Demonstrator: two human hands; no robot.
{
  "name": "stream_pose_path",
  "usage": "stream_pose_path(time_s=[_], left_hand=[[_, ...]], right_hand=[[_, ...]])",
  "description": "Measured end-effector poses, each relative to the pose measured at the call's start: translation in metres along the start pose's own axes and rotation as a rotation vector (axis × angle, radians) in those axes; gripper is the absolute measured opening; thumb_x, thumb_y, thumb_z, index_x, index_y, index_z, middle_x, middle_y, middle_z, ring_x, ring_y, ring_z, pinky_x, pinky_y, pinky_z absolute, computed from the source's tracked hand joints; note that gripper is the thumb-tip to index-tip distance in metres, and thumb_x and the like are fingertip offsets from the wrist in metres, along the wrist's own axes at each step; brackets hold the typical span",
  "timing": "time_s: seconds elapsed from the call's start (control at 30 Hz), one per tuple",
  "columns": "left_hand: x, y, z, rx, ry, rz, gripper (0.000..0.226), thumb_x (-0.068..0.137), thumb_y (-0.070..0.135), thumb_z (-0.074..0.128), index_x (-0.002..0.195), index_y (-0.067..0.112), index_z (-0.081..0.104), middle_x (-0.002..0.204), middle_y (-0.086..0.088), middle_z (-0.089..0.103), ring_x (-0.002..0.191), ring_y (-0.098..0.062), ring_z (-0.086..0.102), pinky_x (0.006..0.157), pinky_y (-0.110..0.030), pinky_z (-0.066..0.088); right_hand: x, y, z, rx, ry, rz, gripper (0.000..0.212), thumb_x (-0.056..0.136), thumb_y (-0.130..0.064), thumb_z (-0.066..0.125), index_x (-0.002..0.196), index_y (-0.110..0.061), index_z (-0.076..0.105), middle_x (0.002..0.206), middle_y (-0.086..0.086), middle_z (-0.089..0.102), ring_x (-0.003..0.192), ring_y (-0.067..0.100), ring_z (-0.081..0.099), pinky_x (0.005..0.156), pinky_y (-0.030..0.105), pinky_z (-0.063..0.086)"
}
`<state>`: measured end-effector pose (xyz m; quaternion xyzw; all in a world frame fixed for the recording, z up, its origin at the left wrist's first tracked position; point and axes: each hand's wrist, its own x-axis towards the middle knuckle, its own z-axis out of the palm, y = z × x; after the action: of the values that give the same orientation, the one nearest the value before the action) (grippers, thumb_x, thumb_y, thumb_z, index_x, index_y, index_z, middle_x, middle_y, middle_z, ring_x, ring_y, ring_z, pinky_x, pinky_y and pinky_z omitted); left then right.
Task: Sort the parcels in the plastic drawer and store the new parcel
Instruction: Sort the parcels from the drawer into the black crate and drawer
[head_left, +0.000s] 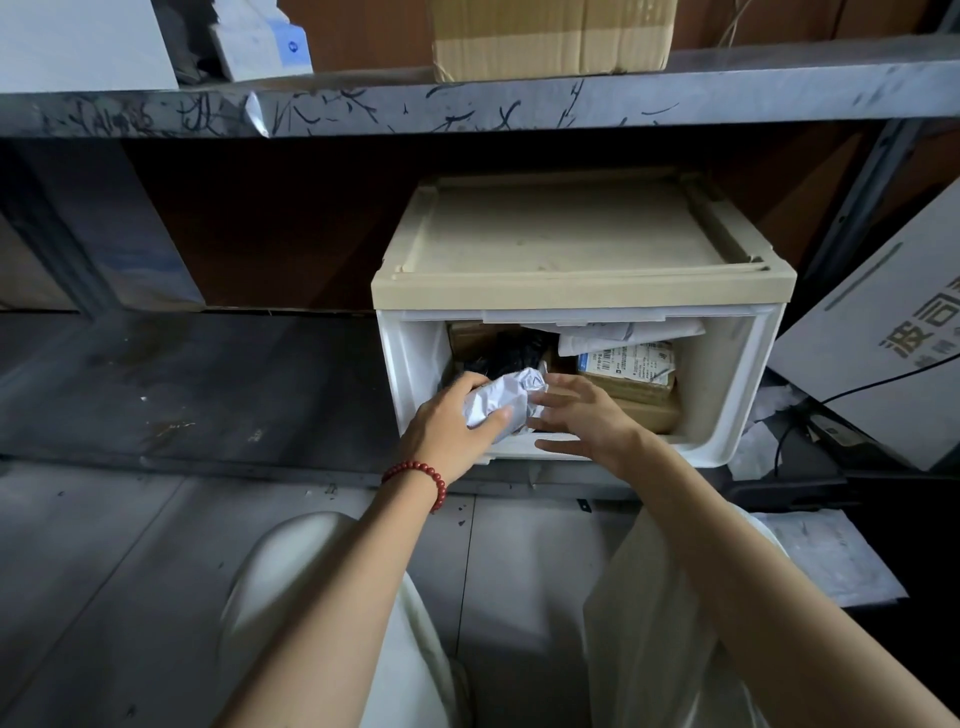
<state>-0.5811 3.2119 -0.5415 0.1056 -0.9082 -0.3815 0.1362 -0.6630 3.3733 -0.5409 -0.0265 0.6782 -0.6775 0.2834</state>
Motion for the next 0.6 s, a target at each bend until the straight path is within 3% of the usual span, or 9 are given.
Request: stream_pose_path(time_s=[0.13,0.23,0.37,0.47,0.6], left_hand=[[0.001,0.005,0.001,-0.123,0.045,-0.057,0.02,0.088,0.049,0.058,0.099,0.038,0.046,0.097,0.01,0.064,0.086,-0.014,0.061,0.071,-0.032,0.054],[0.002,0.011,0.0,-0.256,0.063,-0.108,0.019,0.089,0.046,0.058,0.098,0.032,0.05,0.093,0.012,0.064,0.086,-0.012,0.063,0.072,-0.03,0.052],[0.005,0.014,-0.003,-0.472,-0.001,-0.224,0.012,0.092,0.045,0.056,0.097,0.036,0.05,0.101,0.008,0.067,0.084,-0.013,0.069,0.065,-0.027,0.052],[0.005,0.016,-0.004,-0.638,-0.043,-0.315,0.029,0.092,0.047,0.055,0.116,0.029,0.05,0.109,0.009,0.063,0.081,-0.014,0.07,0.066,-0.027,0.05],[0.006,0.015,-0.004,-0.55,0.0,-0.339,0.051,0.09,0.054,0.053,0.133,0.027,0.044,0.122,0.006,0.06,0.074,-0.014,0.072,0.062,-0.026,0.052]], right_hand=[[0.008,0.004,-0.005,-0.061,0.105,0.004,0.063,0.088,-0.009,0.068,0.142,-0.019,0.036,0.122,0.004,0.058,0.113,0.018,0.055,0.085,0.031,0.046],[0.011,0.004,-0.007,-0.021,0.13,0.008,0.068,0.087,-0.027,0.071,0.144,-0.018,0.034,0.133,0.006,0.054,0.121,0.021,0.053,0.086,0.033,0.042],[0.012,0.003,-0.007,0.042,0.089,0.008,0.065,0.088,-0.034,0.068,0.142,-0.013,0.039,0.129,0.006,0.06,0.118,0.022,0.058,0.086,0.034,0.043],[0.013,0.001,-0.011,0.021,0.061,0.052,0.06,0.088,-0.044,0.066,0.136,-0.011,0.049,0.125,0.001,0.064,0.112,0.017,0.06,0.086,0.034,0.04],[0.012,0.003,-0.01,0.005,-0.01,0.048,0.044,0.093,-0.04,0.059,0.122,-0.007,0.057,0.116,0.006,0.067,0.096,0.02,0.064,0.091,0.036,0.047]])
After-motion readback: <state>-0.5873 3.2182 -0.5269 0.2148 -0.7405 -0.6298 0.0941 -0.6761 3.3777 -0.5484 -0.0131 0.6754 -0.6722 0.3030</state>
